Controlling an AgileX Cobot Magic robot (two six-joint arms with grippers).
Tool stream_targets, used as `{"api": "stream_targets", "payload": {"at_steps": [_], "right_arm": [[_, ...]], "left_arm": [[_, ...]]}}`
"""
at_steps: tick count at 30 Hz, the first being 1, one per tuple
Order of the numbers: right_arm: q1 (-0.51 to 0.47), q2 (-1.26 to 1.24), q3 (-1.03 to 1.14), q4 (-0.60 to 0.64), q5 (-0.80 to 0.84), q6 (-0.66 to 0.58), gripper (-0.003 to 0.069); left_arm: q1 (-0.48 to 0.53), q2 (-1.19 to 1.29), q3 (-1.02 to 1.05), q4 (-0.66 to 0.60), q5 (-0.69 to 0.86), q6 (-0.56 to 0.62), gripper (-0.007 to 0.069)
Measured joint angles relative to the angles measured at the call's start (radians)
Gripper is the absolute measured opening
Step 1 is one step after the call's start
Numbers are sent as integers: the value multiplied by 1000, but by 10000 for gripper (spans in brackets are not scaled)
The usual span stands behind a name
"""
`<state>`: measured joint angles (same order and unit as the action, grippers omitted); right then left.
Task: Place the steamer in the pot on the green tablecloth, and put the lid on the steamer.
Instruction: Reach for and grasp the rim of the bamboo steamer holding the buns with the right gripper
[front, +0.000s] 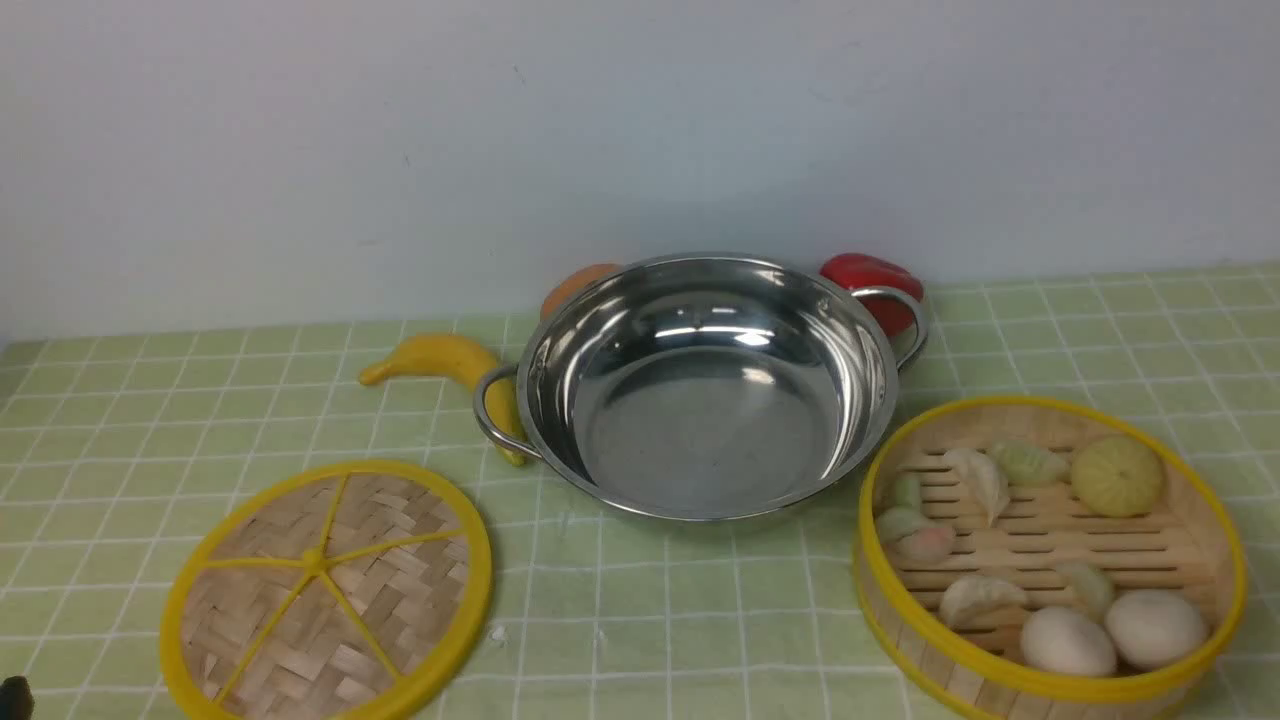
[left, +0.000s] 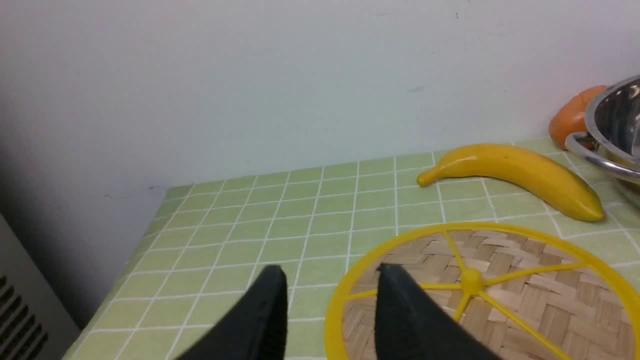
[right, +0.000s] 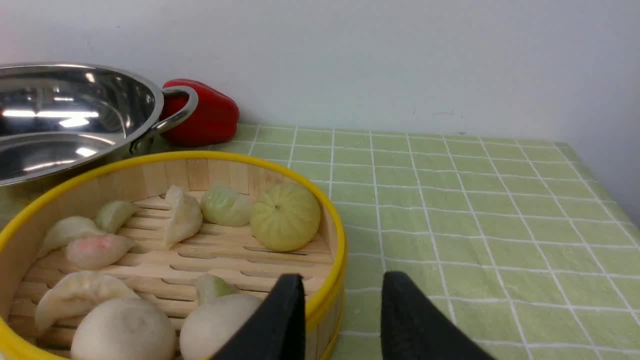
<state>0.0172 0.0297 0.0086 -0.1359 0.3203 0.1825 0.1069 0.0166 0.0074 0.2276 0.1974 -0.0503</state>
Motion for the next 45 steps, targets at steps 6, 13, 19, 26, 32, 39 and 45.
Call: {"api": "stream_targets", "payload": {"at_steps": [6,13,19,26,32,39,45], "right_arm": [[0,0,0,0,0,0,242],[0,0,0,0,0,0,242],[0,0,0,0,0,0,242],[0,0,0,30,-23,27,242],[0,0,0,323,-137,230,242],[0,0,0,583,-247,357,242],[0,0,0,609,-288,367,242]], "left_arm": [[0,0,0,0,0,0,243],[0,0,0,0,0,0,243],[0,0,0,0,0,0,243],[0,0,0,5,-3,-3,243],[0,0,0,-204,-118,-243,243],[0,0,0,-504,-247,-558,243],[0,0,0,-523,-337,-589,243]]}}
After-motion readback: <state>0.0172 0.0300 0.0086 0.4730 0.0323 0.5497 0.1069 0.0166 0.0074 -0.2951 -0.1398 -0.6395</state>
